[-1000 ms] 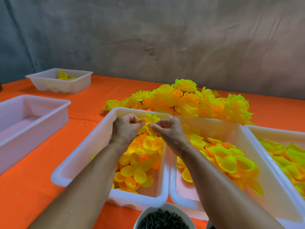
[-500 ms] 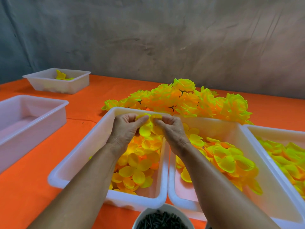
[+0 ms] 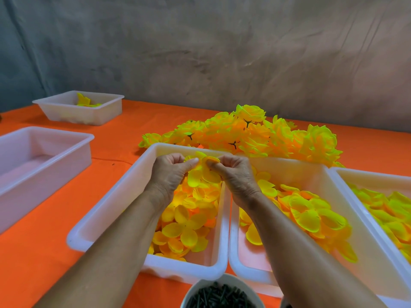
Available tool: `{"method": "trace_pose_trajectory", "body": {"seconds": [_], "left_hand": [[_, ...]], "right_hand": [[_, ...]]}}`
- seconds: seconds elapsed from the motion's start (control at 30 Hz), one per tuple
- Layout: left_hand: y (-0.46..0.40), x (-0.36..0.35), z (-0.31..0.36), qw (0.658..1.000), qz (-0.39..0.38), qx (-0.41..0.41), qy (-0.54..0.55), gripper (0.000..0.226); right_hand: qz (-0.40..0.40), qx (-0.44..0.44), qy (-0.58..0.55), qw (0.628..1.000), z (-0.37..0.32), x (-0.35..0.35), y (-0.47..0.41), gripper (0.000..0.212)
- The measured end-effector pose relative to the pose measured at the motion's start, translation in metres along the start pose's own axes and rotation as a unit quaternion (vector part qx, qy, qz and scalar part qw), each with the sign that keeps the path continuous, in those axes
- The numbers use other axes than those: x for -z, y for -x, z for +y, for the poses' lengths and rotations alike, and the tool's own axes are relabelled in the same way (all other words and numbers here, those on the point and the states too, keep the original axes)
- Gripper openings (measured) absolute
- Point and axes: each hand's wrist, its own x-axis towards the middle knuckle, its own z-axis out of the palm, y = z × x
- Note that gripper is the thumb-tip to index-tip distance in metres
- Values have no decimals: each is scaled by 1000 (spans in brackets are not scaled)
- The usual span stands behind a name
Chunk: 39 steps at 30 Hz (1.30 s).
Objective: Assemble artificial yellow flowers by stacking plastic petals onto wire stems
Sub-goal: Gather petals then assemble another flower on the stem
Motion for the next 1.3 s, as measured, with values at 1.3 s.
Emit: {"method": "trace_pose_trajectory", "body": {"seconds": [1.3], "left_hand": [[10,-3,6,998,1,-45,39,26]], "right_hand": [[80,20,6,997,-1,0,0,17]]}}
